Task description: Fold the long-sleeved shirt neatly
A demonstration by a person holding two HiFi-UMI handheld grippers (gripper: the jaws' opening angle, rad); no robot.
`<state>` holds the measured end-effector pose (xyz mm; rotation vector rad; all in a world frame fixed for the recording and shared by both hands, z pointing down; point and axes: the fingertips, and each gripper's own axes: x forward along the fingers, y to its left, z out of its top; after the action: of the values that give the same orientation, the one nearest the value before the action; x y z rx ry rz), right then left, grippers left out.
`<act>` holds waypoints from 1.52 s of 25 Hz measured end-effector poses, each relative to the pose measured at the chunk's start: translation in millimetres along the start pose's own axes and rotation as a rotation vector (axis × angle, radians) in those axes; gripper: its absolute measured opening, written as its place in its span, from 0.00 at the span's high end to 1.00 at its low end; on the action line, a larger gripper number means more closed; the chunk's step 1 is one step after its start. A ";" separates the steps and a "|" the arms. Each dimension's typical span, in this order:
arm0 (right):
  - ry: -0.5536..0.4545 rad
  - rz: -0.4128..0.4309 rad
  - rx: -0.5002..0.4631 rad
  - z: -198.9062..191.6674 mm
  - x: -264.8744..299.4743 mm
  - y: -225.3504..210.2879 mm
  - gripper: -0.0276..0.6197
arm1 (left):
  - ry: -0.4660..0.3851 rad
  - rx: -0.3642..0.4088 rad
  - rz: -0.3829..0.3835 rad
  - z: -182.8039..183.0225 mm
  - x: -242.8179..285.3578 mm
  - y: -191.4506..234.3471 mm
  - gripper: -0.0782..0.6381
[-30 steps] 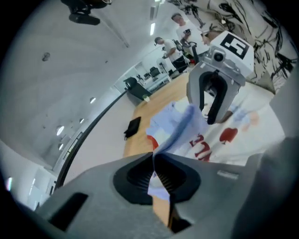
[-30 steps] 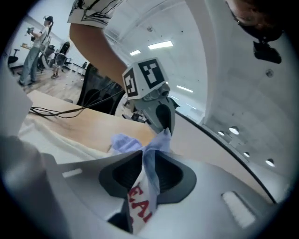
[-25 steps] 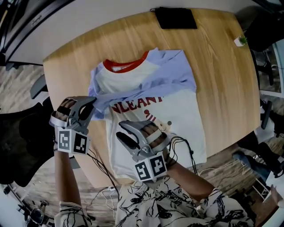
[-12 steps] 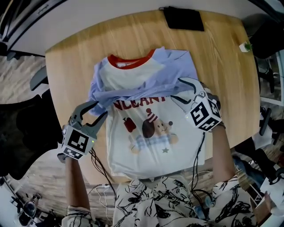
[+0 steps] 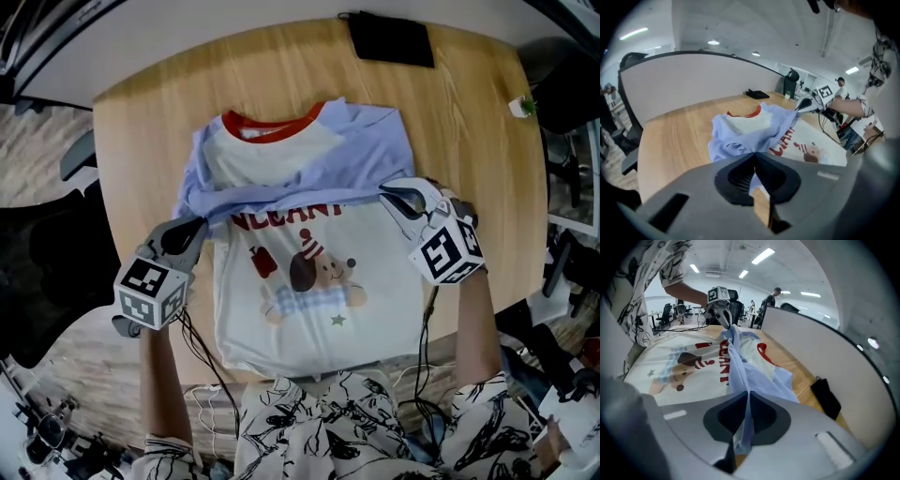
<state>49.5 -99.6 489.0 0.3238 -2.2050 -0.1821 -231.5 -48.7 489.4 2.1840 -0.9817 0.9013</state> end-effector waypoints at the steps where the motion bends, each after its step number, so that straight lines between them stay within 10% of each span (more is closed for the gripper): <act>1: -0.021 -0.028 -0.054 4.4 -8.9 5.5 0.93 | -0.005 -0.044 -0.016 0.1 -8.8 -2.8 0.88; 6: 0.066 0.008 -0.309 -25.6 -6.8 62.0 0.88 | 0.081 -0.142 -0.073 -28.2 -15.5 -10.0 0.87; 8: 0.074 0.062 -0.255 -32.6 -3.3 73.6 0.75 | 0.049 -0.164 -0.069 -25.0 -16.8 -5.3 0.69; 12: -0.041 0.072 -0.031 -8.3 -11.6 57.7 0.67 | -0.063 -0.229 -0.033 6.0 -28.2 23.8 0.67; 17: -0.024 0.096 0.103 0.2 11.7 49.4 0.67 | 0.071 -0.255 -0.059 -1.4 11.8 34.9 0.69; 19: -0.015 0.108 0.149 -3.0 20.9 50.3 0.68 | 0.052 -0.220 -0.045 6.1 16.3 33.9 0.87; 25: -0.006 0.113 0.212 -12.5 27.2 51.0 0.68 | -0.183 0.084 0.121 87.5 -11.5 43.4 0.87; 29: -0.004 0.093 0.249 -15.8 31.9 51.8 0.64 | -0.183 0.023 0.145 81.3 14.8 75.6 0.87; 33: -0.006 0.088 0.237 -8.2 31.8 56.2 0.57 | -0.289 -0.088 0.107 74.0 -11.8 82.8 0.65; 38: -0.136 0.078 0.234 61.6 28.1 64.1 0.51 | -0.339 0.176 0.121 47.6 -66.5 60.0 0.61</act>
<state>-26.6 -45.7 488.6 0.3624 -2.3735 0.1011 -296.4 -89.7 423.1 2.5048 -1.2449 0.7055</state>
